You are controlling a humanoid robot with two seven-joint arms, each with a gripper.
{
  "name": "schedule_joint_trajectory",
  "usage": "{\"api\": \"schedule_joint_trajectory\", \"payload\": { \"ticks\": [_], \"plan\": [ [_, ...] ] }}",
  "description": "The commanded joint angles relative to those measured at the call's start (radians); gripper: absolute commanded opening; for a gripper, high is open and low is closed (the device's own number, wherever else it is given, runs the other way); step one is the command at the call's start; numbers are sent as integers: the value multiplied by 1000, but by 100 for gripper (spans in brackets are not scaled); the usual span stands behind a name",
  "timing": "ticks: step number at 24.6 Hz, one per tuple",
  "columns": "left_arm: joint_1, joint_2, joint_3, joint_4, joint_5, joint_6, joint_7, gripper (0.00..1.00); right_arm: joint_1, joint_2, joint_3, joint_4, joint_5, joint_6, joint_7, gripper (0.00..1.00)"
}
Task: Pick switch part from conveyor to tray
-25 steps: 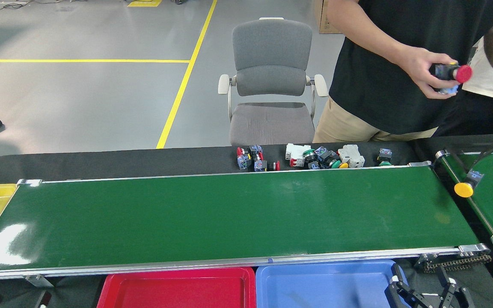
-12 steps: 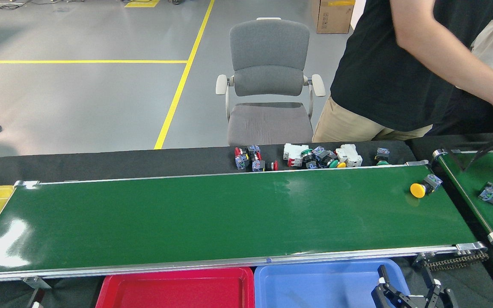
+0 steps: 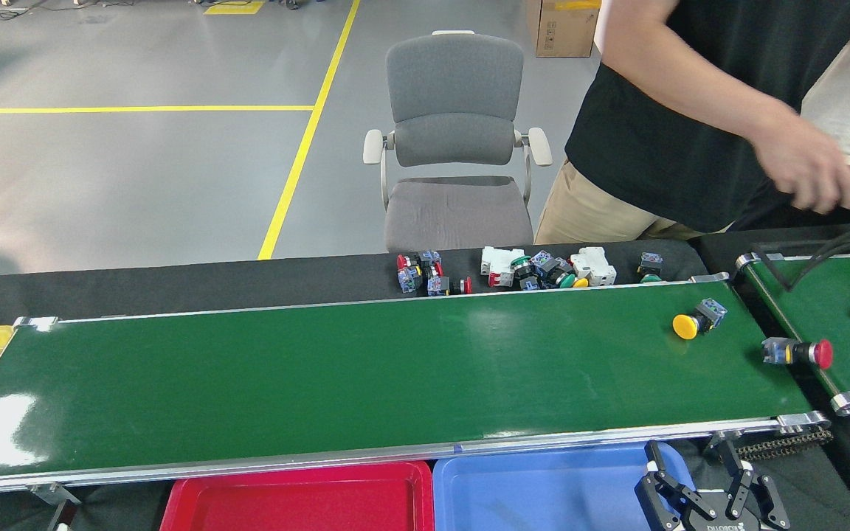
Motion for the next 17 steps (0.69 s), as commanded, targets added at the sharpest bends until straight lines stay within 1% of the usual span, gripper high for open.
{"api": "schedule_joint_trajectory", "payload": {
  "ticks": [1, 8, 11, 13, 17],
  "plan": [
    [2, 7, 5, -9, 1, -1, 2, 100, -26, -15, -2, 2, -1, 1, 4, 98],
    [8, 6, 5, -12, 1, -4, 2, 100, -87, -85, -11, 64, -8, 2, 70, 98],
    [5, 6, 6, -9, 1, -4, 0, 100, -87, -88, -14, 71, -9, 7, 99, 98],
    [6, 6, 6, -9, 1, -4, 0, 100, -87, -89, -23, 79, -9, 34, 148, 98],
    [6, 6, 5, -11, 1, -4, -1, 100, -87, -92, -23, 82, -9, 50, 165, 98]
  ]
}}
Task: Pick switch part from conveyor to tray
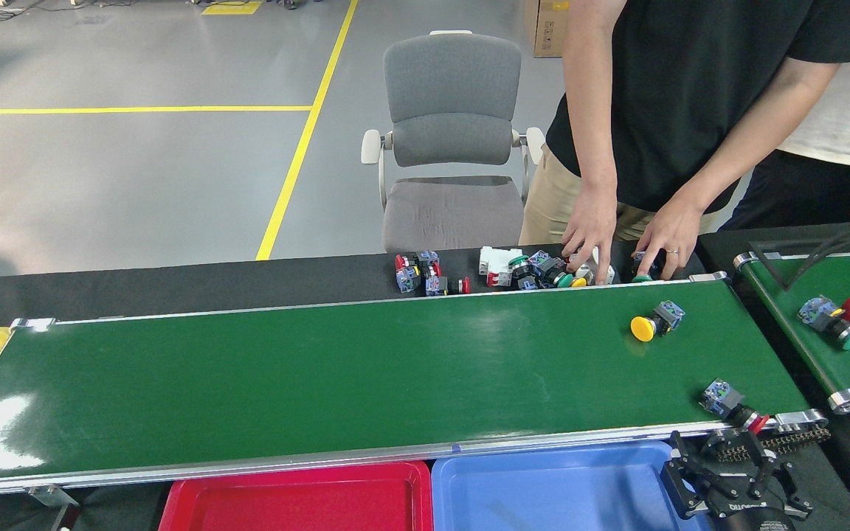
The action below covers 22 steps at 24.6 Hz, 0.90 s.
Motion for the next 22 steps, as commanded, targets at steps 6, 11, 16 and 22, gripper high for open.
{"api": "schedule_joint_trajectory", "payload": {
  "ticks": [6, 11, 16, 22],
  "plan": [
    [0, 7, 5, -11, 0, -4, 1, 100, -22, -10, -12, -4, -8, 14, 36, 98],
    [-14, 10, 3, -9, 0, -4, 0, 100, -76, -11, -12, 35, -10, 13, 54, 98],
    [-18, 13, 3, -6, -4, -4, 0, 100, -128, -7, -4, 69, -8, 13, 70, 98],
    [-40, 18, 0, 11, -4, -4, 0, 100, -195, 6, 80, 147, 2, 11, 77, 70]
  ]
}}
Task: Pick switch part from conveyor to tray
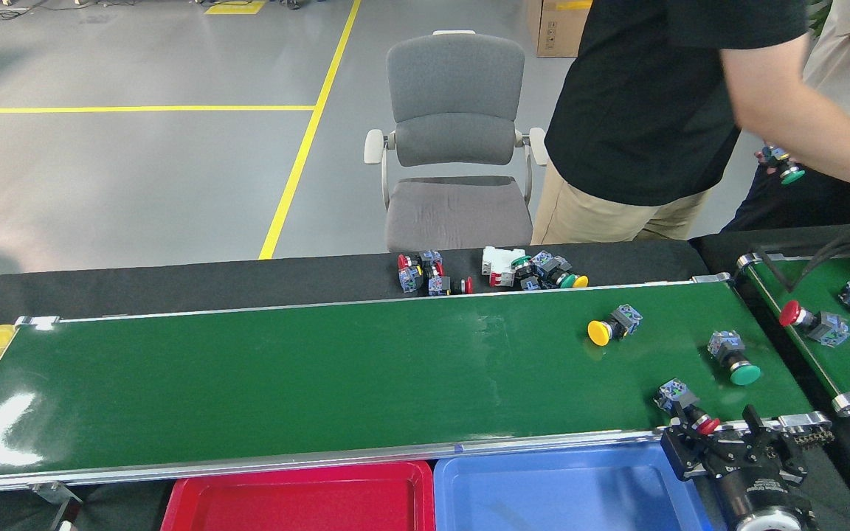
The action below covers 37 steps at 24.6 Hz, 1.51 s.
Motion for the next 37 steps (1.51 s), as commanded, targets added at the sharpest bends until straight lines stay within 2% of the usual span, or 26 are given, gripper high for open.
{"api": "schedule_joint_trajectory", "payload": {
  "ticks": [1, 4, 5, 8, 10, 12, 14, 16, 17, 19, 20, 21, 22, 23, 25, 28, 30, 31, 33, 35, 37],
  "plan": [
    [-6, 15, 4, 1, -2, -3, 3, 100, -26, 1, 25, 4, 5, -4, 0, 64],
    [-9, 15, -10, 2, -2, -3, 3, 100, -32, 4, 41, 7, 5, -6, 0, 41],
    [-9, 15, -10, 2, -2, -3, 3, 100, -32, 4, 44, 7, 5, -10, 0, 28],
    [-12, 15, -11, 2, -2, -3, 3, 100, -34, 5, 48, 1, 3, -33, -8, 4],
    [-14, 15, -19, 2, -2, -3, 3, 100, -34, 18, 62, -19, 5, -93, -11, 1],
    [-16, 15, -20, 2, -2, -3, 3, 100, -31, 19, 111, -82, 6, -162, -29, 1],
    [-19, 15, -23, 2, -2, -3, 3, 100, -31, 16, 203, -142, 12, -247, -47, 1],
    [-22, 15, -23, 2, -2, -3, 3, 100, -34, 24, 320, -203, 54, -362, -61, 2],
    [-23, 15, -23, 2, -2, -3, 2, 100, -41, 36, 366, -214, 81, -411, -66, 4],
    [-32, 15, -26, 4, -4, -3, 2, 100, -70, 120, 466, -205, 178, -498, -67, 19],
    [-40, 15, -34, 4, -4, -3, 2, 100, -80, 171, 509, -171, 236, -518, -67, 44],
    [-54, 15, -48, 10, -4, -1, 2, 100, -83, 234, 544, -120, 290, -521, -69, 83],
    [-68, 15, -60, 22, -4, -1, 2, 100, -83, 288, 559, -77, 315, -529, -69, 100],
    [-80, 17, -72, 34, -4, -1, 2, 100, -86, 318, 565, -44, 318, -532, -69, 100],
    [-95, 17, -92, 42, -4, -1, 2, 100, -89, 332, 570, -11, 318, -532, -69, 100],
    [-95, 17, -95, 41, -6, -3, 2, 100, -87, 328, 562, -15, 311, -529, -69, 100],
    [-88, 20, -95, 33, -7, -4, 2, 100, -73, 324, 536, -67, 301, -518, -67, 100],
    [-85, 20, -94, 31, -7, -6, 2, 100, -55, 308, 472, -113, 287, -515, -67, 100],
    [-83, 20, -94, 27, -7, -16, 2, 100, 49, 283, 283, -200, 247, -477, -67, 100],
    [-80, 20, -94, 13, -7, -23, 2, 100, 158, 291, 116, -265, 219, -394, -72, 100],
    [-72, 20, -94, -4, -7, -24, 2, 100, 243, 312, -8, -283, 193, -270, -124, 100]
  ]
}}
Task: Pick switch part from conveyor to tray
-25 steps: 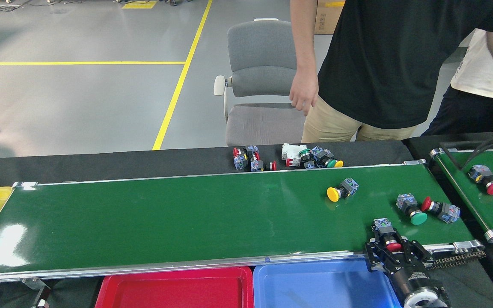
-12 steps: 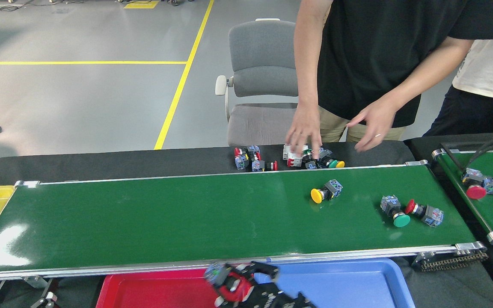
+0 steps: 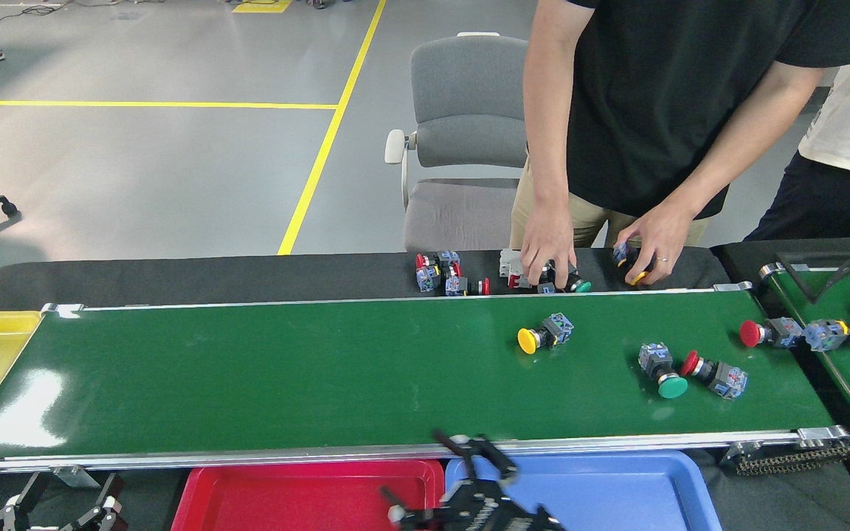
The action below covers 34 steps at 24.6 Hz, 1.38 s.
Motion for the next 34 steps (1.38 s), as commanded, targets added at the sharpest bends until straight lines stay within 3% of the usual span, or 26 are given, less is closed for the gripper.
{"api": "schedule_joint_trajectory", "payload": {
  "ticks": [1, 5, 9, 13, 20, 26, 27, 29, 32, 34],
  "plan": [
    [3, 14, 4, -22, -2, -8, 2, 100, 35, 25, -91, -21, -37, 169, -79, 100],
    [3, 11, 3, -40, -2, -39, -2, 100, 36, 21, -137, 19, -87, 356, -115, 100],
    [-11, 11, -17, -43, -2, -40, -28, 100, -13, 4, -124, 28, -54, 365, -105, 100],
    [-18, 13, -25, -42, -2, -36, -28, 100, -122, 4, -58, 82, 41, 391, 18, 99],
    [-18, 13, -26, -43, -2, -37, -30, 100, -257, 10, -6, 211, 48, 402, 76, 99],
    [-20, 13, -30, -43, -2, -37, -30, 100, -369, 61, 55, 352, 46, 403, 76, 97],
    [-20, 13, -30, -43, -2, -37, -30, 100, -383, 68, 55, 364, 46, 403, 76, 88],
    [-21, 13, -30, -43, -2, -37, -41, 100, -401, 59, 60, 373, 46, 400, 76, 53],
    [-26, 11, -31, -45, -2, -37, -48, 100, -409, 47, 67, 376, 44, 393, 78, 13],
    [-31, 11, -31, -45, -2, -37, -48, 100, -410, 45, 67, 373, 43, 393, 78, 6]
  ]
}}
